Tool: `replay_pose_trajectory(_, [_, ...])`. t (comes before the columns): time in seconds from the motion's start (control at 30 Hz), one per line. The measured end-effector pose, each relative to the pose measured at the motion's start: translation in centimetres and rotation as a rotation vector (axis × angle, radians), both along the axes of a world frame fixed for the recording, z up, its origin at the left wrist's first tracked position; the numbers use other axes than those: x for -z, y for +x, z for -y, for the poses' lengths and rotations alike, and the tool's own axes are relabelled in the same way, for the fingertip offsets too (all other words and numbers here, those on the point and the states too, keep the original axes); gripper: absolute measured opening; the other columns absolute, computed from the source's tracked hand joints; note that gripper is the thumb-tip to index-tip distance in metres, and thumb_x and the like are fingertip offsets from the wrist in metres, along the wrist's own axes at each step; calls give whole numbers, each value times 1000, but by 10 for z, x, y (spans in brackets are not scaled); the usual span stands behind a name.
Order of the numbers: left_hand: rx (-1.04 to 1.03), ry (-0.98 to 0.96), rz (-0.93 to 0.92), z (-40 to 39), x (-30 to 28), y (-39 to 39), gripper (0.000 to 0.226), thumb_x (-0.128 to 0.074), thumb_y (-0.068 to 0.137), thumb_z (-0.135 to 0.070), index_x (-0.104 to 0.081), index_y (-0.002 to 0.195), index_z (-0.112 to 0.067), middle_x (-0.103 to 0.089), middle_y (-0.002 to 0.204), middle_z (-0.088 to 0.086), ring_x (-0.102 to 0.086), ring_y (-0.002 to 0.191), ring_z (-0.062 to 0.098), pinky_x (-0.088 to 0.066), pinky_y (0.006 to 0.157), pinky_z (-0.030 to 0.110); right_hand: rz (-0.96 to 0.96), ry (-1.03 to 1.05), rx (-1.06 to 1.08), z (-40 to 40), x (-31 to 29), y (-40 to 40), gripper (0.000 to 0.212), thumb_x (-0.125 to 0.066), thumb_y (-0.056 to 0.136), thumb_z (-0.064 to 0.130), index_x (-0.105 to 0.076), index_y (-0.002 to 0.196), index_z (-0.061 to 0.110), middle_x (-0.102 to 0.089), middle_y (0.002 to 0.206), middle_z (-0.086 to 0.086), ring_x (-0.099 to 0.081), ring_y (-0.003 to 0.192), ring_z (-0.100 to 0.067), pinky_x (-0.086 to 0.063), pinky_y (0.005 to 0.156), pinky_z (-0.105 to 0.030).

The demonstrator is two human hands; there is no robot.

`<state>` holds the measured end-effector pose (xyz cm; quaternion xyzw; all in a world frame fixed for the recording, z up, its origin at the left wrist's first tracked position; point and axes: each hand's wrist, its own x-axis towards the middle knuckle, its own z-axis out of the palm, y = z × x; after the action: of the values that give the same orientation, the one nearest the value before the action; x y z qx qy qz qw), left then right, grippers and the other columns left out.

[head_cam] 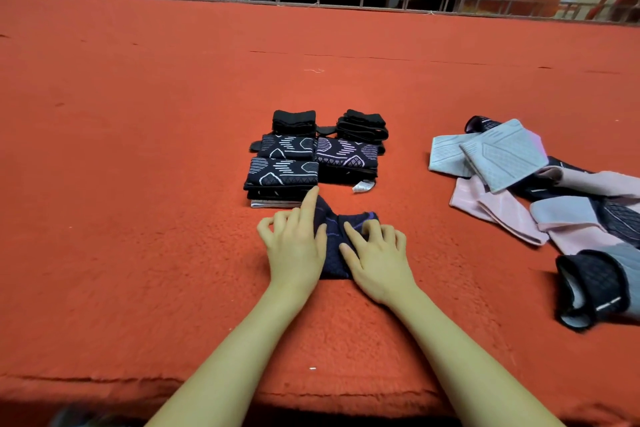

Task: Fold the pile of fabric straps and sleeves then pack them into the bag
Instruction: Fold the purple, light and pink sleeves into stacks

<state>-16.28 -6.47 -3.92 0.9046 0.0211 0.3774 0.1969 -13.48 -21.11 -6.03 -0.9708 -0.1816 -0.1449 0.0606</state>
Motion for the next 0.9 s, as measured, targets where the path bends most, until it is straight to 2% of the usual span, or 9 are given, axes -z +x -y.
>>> replay_pose_trajectory(0.1, [131,-310,-11,24,-19,2,48,-66,83,-19,-54,130,-17,-54,79,-15,-55,79,11,-26,82,26,-79,317,38,5,-5,-2,77,-2,83,56,-54,130,23,-56,116,1,-47,106,-24,-21,90,-33])
replay_pose_trajectory(0.2, [421,-673,-181,45,-29,7,36,-54,96,-17,-50,132,-16,-59,87,-13,-55,85,3,-38,83,16,-16,794,98,13,-8,-4,70,-7,85,55,-55,124,23,-64,111,5,-54,105,-14,-20,89,-26])
replay_pose_trajectory(0.27, [527,-729,-312,53,-24,11,31,-40,102,-22,-53,129,-14,-63,104,-3,-59,99,9,-42,93,20,91,928,183,17,-6,-7,62,-14,87,51,-58,117,20,-65,110,4,-55,103,-14,-20,88,-25])
replay_pose_trajectory(0.33, [533,-728,-362,54,-16,13,30,-37,102,-16,-56,124,-8,-58,118,6,-61,108,21,-43,99,29,147,924,263,18,-5,-10,58,-19,87,49,-62,109,17,-63,110,3,-53,102,-17,-19,87,-25])
replay_pose_trajectory(0.43, [490,-432,-375,47,0,18,33,-40,97,2,-55,126,-1,-50,131,11,-49,124,28,-31,107,25,139,816,305,18,-5,-10,54,-27,84,53,-64,100,17,-61,107,3,-50,103,-20,-17,86,-24])
replay_pose_trajectory(0.5, [431,-75,-531,42,4,20,42,-39,100,-10,-43,141,-13,-32,151,2,-25,141,23,-15,111,29,105,750,313,17,-5,-10,51,-33,83,55,-66,97,19,-58,107,5,-48,106,-19,-15,87,-24])
replay_pose_trajectory(0.57, [353,189,-694,37,6,22,47,-29,103,-27,-23,150,-27,-11,159,-9,-4,146,15,-4,115,38,96,690,316,19,-3,-9,41,-44,87,53,-68,95,20,-55,109,6,-46,108,-16,-14,87,-23])
replay_pose_trajectory(0.67, [362,288,-789,30,1,28,51,-23,103,-35,-10,152,-34,0,160,-12,4,147,15,2,117,43,55,539,323,20,2,-8,26,-53,91,38,-63,104,19,-52,116,4,-41,111,-18,-17,93,-29])
replay_pose_trajectory(0.9, [442,394,-846,20,-8,44,52,-26,102,-37,-8,152,-36,2,160,-12,6,147,15,5,117,44,-63,410,419,19,5,-3,37,-49,91,40,-61,109,10,-41,139,-8,-29,129,-25,-10,103,-37])
